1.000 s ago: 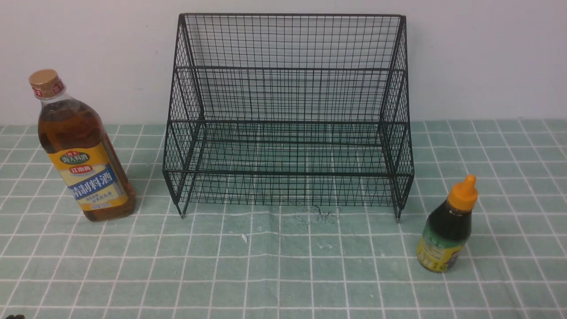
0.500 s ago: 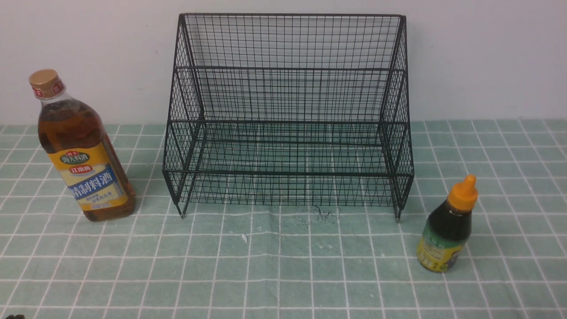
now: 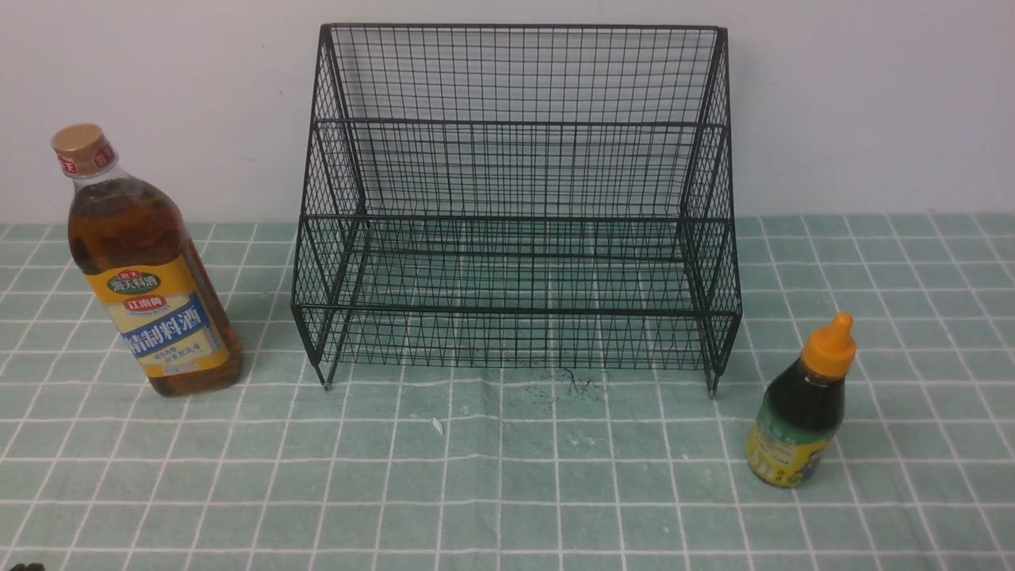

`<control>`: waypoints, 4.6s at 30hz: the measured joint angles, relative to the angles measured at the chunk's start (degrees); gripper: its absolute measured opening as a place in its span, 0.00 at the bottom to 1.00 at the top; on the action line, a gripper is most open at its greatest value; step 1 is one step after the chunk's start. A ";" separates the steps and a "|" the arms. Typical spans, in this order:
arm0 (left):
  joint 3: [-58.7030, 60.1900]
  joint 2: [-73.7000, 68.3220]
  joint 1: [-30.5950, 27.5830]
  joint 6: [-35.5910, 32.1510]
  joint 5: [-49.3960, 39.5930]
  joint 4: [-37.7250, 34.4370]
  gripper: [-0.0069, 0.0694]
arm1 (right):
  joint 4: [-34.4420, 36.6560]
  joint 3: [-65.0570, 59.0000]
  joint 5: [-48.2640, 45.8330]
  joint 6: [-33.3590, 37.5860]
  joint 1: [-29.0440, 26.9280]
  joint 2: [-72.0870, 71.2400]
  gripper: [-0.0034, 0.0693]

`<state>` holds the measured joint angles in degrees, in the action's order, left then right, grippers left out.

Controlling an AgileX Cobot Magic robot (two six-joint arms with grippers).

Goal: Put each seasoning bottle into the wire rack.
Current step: Use the right arm to grab the condiment bottle closest to it, then use the right arm to put the condiment bottle back on the shelf

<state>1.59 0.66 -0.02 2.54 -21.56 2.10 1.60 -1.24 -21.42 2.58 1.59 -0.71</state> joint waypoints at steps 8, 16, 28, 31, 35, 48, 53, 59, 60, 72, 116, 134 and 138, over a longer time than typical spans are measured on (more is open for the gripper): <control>0.00 0.00 0.00 0.00 0.00 0.00 0.08 | 17.46 -0.39 17.37 -10.26 0.00 0.00 0.03; 0.00 0.00 0.00 0.00 -0.01 0.00 0.08 | 30.38 -0.39 28.46 -14.15 0.00 0.00 0.03; 0.00 0.00 0.00 0.00 -0.01 0.00 0.08 | 13.89 23.85 18.11 -21.44 0.00 6.72 0.03; 0.00 0.00 0.00 0.00 -0.01 0.00 0.08 | 8.56 32.62 5.03 -21.23 0.00 14.15 0.03; 0.00 0.00 0.00 0.00 -0.01 0.00 0.08 | 6.00 44.80 -17.91 -15.14 0.00 29.46 0.03; 0.00 0.00 0.00 0.00 -0.01 0.00 0.08 | 12.58 66.75 -45.58 -1.70 2.46 68.77 0.15; 0.00 0.00 0.00 0.00 -0.01 0.00 0.08 | 9.54 68.33 -42.59 -0.49 8.89 74.03 0.34; 0.00 0.00 0.00 0.00 -0.01 0.00 0.08 | 6.75 68.37 -39.04 -2.99 12.15 77.43 0.65; 0.00 0.00 0.00 0.00 -0.01 0.00 0.08 | 6.75 68.43 -38.94 -3.07 12.20 78.22 0.69; 0.00 0.00 0.00 0.00 -0.01 0.00 0.08 | 5.33 68.43 -37.29 -2.58 12.20 91.43 0.47; 0.00 0.00 0.00 0.00 -0.01 0.00 0.08 | 14.96 95.56 -43.23 10.75 12.87 101.24 0.46; 0.00 0.00 0.00 0.00 -0.01 0.00 0.08 | 3.52 97.46 -43.18 8.31 21.96 104.74 0.70; 0.00 0.00 0.00 0.00 -0.01 0.00 0.08 | 3.04 102.49 -48.86 4.82 22.00 101.51 0.67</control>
<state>1.59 0.66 -0.02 2.54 -21.57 2.10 4.64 101.25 -70.28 7.40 23.59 100.80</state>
